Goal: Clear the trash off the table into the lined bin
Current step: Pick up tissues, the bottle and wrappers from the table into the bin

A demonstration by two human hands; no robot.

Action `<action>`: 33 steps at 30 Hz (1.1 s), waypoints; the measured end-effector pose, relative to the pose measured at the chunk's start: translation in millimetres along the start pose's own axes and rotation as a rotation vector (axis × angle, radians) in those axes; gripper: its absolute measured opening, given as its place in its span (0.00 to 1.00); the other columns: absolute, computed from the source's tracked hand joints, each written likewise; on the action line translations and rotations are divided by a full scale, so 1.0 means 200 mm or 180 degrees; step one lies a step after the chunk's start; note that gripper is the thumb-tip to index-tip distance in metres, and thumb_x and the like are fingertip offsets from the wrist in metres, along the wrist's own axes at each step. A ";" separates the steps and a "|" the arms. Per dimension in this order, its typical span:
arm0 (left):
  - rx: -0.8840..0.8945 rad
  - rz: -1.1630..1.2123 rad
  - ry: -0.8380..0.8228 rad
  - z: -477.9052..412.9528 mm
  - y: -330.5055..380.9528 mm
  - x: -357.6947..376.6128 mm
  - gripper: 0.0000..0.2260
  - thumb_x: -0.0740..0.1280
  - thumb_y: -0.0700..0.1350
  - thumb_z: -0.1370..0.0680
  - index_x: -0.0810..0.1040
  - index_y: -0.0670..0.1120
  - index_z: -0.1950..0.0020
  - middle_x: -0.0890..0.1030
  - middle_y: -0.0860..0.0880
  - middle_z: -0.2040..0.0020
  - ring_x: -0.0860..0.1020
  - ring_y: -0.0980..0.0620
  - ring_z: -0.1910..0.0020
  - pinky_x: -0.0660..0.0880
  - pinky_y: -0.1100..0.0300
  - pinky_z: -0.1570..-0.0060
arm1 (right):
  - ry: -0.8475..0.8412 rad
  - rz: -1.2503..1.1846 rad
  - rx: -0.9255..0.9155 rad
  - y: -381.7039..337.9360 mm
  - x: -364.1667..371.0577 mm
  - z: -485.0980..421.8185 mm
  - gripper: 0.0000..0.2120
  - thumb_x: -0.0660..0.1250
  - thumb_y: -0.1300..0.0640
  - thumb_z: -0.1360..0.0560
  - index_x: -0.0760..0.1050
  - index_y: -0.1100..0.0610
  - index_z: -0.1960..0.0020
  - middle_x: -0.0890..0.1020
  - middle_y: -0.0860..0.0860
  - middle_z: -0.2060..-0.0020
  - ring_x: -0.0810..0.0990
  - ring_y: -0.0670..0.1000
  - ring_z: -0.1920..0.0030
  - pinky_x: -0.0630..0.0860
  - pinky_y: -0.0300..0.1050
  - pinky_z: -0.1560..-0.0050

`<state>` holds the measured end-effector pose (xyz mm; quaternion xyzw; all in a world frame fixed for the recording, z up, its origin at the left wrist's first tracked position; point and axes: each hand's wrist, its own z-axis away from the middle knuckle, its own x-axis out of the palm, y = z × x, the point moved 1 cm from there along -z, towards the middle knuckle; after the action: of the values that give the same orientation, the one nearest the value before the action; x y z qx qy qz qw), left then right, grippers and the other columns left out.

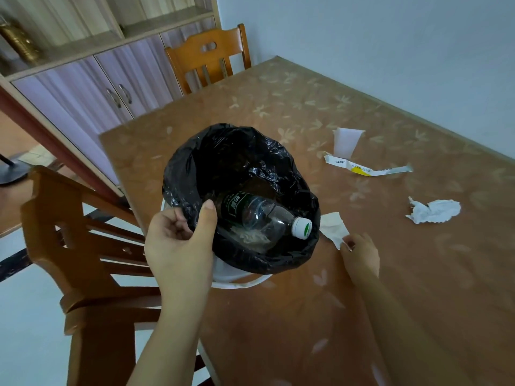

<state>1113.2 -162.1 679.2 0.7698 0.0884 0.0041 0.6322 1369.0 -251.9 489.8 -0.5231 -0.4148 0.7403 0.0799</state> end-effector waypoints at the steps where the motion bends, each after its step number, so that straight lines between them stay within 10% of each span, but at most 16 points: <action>1: -0.0004 0.0021 0.0006 0.00 0.00 -0.01 0.13 0.70 0.47 0.28 0.66 0.49 0.66 0.65 0.51 0.70 0.65 0.61 0.74 0.66 0.72 0.71 | -0.0017 -0.0066 0.0045 0.00 0.00 0.02 0.04 0.63 0.64 0.29 0.76 0.61 0.57 0.76 0.55 0.56 0.74 0.55 0.57 0.68 0.45 0.59; 20: -0.0174 0.0207 -0.0163 0.21 0.11 -0.35 0.16 0.69 0.48 0.28 0.63 0.48 0.67 0.62 0.50 0.70 0.63 0.61 0.77 0.62 0.72 0.75 | 0.1141 -0.1402 -0.0525 -0.58 -0.76 0.67 0.04 0.67 0.57 0.29 0.76 0.50 0.61 0.78 0.42 0.67 0.76 0.40 0.65 0.67 0.20 0.66; 33: -0.0149 0.0286 -0.0397 0.43 0.25 -0.64 0.18 0.70 0.51 0.29 0.62 0.49 0.68 0.61 0.50 0.71 0.61 0.51 0.72 0.63 0.57 0.69 | 0.1083 -0.1783 -0.1191 -0.93 -0.96 1.15 0.03 0.68 0.60 0.30 0.79 0.53 0.59 0.77 0.44 0.68 0.72 0.39 0.69 0.68 0.24 0.68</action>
<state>1003.2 -272.6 724.8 0.7568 0.0140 -0.0134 0.6534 1201.7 -360.6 781.0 -0.5105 -0.6506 0.5036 0.2500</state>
